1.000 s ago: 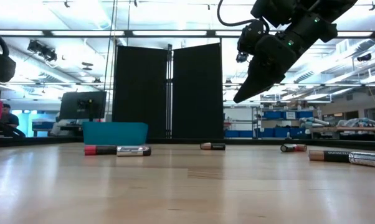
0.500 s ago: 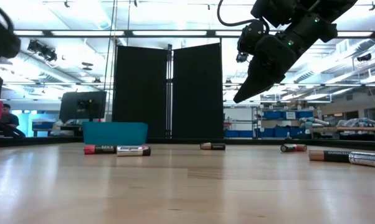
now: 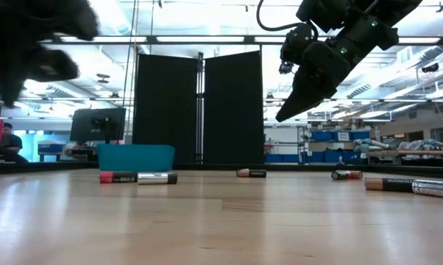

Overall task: Sort batteries
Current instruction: Put the silver battery into the yellow bin

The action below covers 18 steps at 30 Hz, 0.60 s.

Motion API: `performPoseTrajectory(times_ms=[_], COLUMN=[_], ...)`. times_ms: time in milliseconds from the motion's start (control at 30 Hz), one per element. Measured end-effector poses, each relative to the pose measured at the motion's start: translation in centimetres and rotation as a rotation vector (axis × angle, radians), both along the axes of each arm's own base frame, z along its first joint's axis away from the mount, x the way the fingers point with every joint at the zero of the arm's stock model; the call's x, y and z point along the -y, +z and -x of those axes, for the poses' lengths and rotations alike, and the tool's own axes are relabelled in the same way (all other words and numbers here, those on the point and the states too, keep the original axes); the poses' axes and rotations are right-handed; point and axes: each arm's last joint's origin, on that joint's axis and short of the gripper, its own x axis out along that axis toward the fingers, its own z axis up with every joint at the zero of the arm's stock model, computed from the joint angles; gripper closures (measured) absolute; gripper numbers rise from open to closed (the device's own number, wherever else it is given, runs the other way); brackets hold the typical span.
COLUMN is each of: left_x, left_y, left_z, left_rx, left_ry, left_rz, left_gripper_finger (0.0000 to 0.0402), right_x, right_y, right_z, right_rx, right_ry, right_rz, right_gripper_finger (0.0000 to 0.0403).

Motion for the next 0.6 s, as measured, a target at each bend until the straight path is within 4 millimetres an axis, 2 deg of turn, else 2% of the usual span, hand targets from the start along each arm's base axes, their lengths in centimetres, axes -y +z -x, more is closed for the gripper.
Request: performPoseTrajectory(times_ms=[233, 500, 600], left_x=[-3.3, -4.5, -5.1], left_y=[-0.1, -1.9, -2.4], left_z=[-2.8, -5.2, -6.3], left_rx=[0.108, 0.136, 0.191], left_ry=[0.070, -0.012, -0.049], left_rz=[-0.016, -0.051, -0.114], left_gripper_finger=[0.0397, 0.0367, 0.0359], right_x=[0.0, 0.0, -0.1], right_y=[0.0, 0.0, -0.2], right_z=[0.0, 0.0, 0.2], right_rx=[0.003, 0.005, -0.021], right_ry=[-0.002, -0.023, -0.059], right_rz=[-0.002, -0.022, -0.063], right_gripper_finger=[0.0382, 0.0382, 0.0382])
